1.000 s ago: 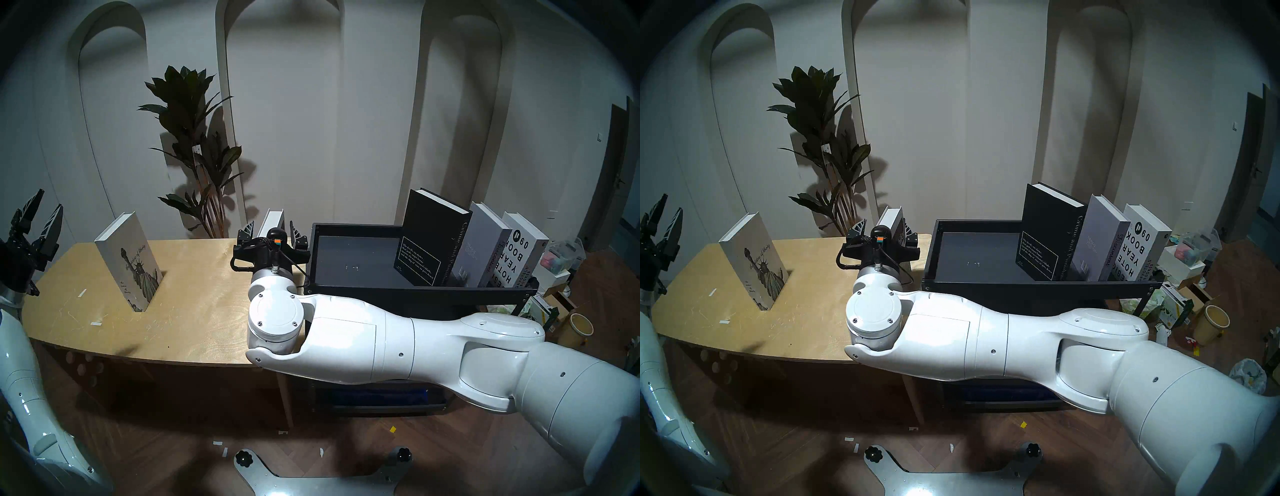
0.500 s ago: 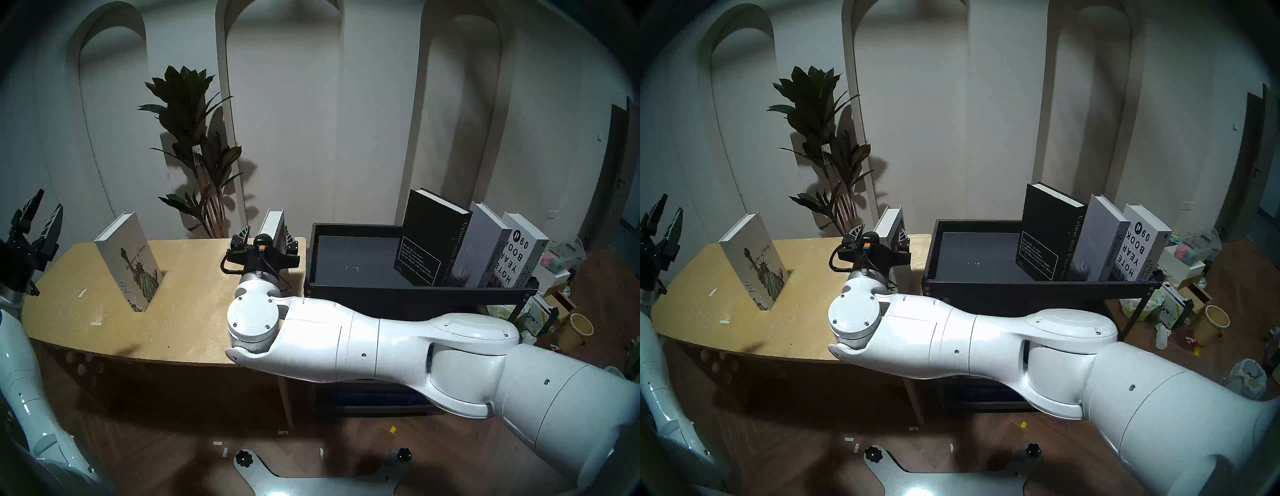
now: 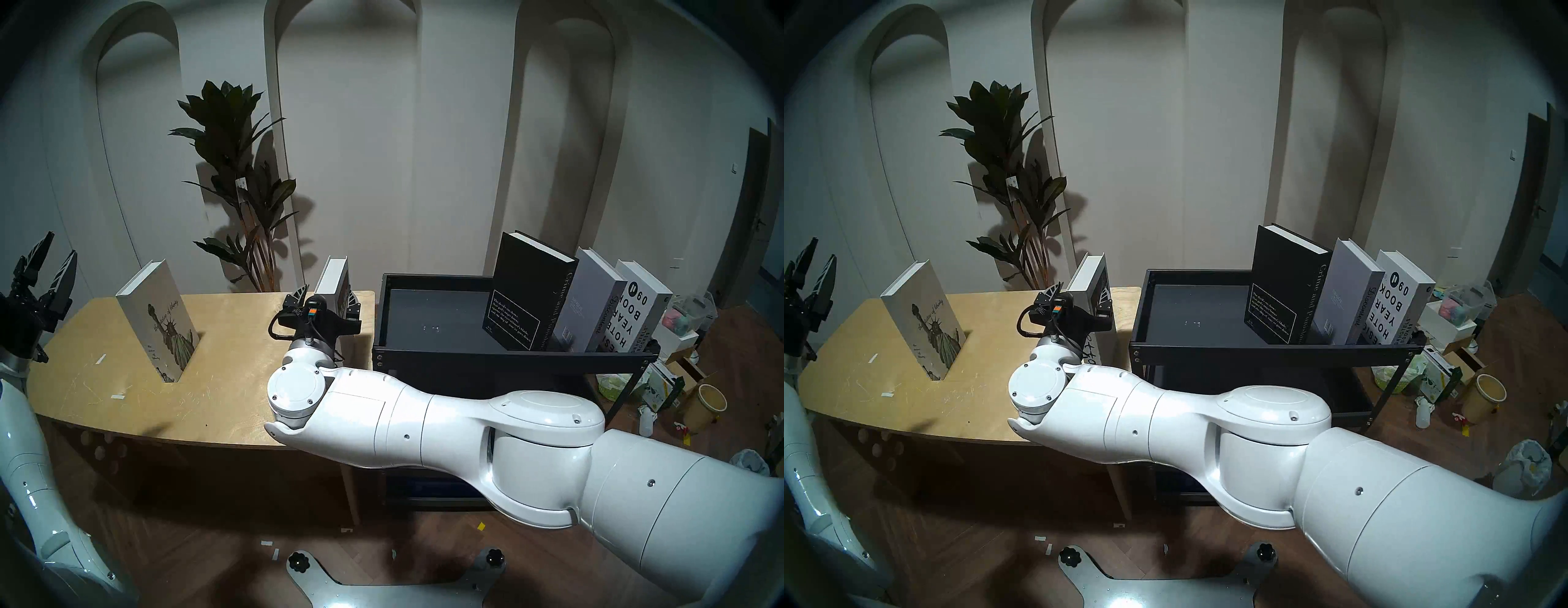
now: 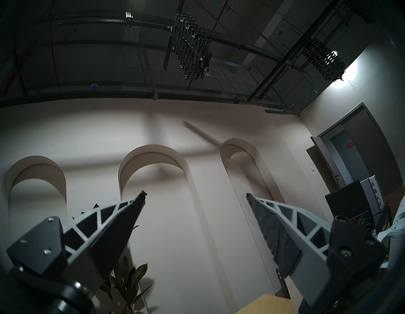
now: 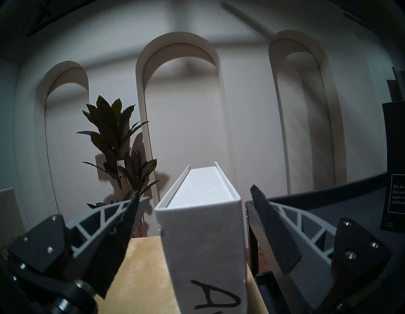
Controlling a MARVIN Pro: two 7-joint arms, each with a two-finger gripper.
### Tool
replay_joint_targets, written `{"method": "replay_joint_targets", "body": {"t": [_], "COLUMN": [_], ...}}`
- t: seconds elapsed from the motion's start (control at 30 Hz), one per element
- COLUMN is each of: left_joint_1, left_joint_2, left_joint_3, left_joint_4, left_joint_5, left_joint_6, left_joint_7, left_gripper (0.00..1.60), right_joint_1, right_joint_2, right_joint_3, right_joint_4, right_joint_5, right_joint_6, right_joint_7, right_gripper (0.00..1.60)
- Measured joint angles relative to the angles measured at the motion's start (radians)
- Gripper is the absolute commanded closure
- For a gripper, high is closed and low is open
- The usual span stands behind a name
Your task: Move the books from the display table onto the shelf, standing them upright with spines facing out and tallest at one end
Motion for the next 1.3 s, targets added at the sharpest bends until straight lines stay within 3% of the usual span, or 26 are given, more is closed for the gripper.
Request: {"method": "replay_joint_targets", "body": {"t": [0.3, 0.57, 0.83, 0.97, 1.3], "left_joint_1": [0.000, 0.000, 0.000, 0.000, 0.000], "left_joint_2": [0.000, 0.000, 0.000, 0.000, -0.001], "left_joint_3": [0.000, 0.000, 0.000, 0.000, -0.001], "left_joint_4": [-0.001, -0.001, -0.001, 0.000, 0.001], "left_joint_5": [0.000, 0.000, 0.000, 0.000, 0.000], "left_joint_6": [0.002, 0.003, 0.003, 0.003, 0.003], "left_joint_7": [0.000, 0.000, 0.000, 0.000, 0.000], "left_gripper": [0.00, 0.00, 0.00, 0.00, 0.00], "right_joint_1": [-0.007, -0.001, 0.055, 0.103, 0.167], "right_joint_2": [-0.073, -0.054, -0.001, 0.059, 0.176], "right_joint_3": [0.006, 0.003, 0.015, 0.045, 0.104], "right_joint_4": [0.144, 0.080, -0.040, -0.111, -0.144], "right_joint_5": [-0.012, -0.030, -0.069, -0.105, -0.143], "right_joint_6": [-0.076, -0.108, -0.123, -0.128, -0.130], "right_joint_7": [0.024, 0.023, 0.035, 0.023, -0.035], "right_gripper": [1.60, 1.60, 1.60, 1.60, 1.60]}}
